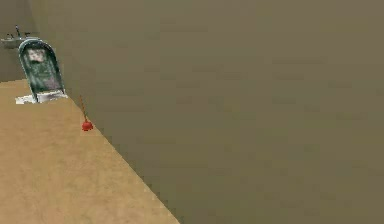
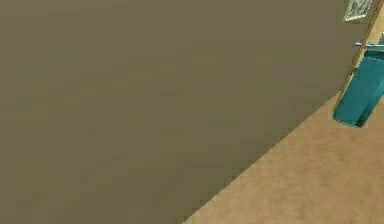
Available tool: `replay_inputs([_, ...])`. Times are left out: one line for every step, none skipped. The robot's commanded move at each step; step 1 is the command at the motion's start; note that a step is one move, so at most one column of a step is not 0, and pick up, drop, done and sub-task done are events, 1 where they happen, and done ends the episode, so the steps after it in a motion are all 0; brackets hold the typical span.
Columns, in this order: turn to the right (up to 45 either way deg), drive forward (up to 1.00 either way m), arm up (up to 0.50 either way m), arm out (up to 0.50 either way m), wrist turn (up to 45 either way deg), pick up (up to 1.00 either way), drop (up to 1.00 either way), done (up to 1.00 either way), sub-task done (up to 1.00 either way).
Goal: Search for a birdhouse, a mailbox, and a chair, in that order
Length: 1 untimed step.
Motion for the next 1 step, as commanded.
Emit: replay_inputs([0.0, 0.05, 0.00, 0.00, 0.0, 0.00, 0.00, 0.00, 0.00])
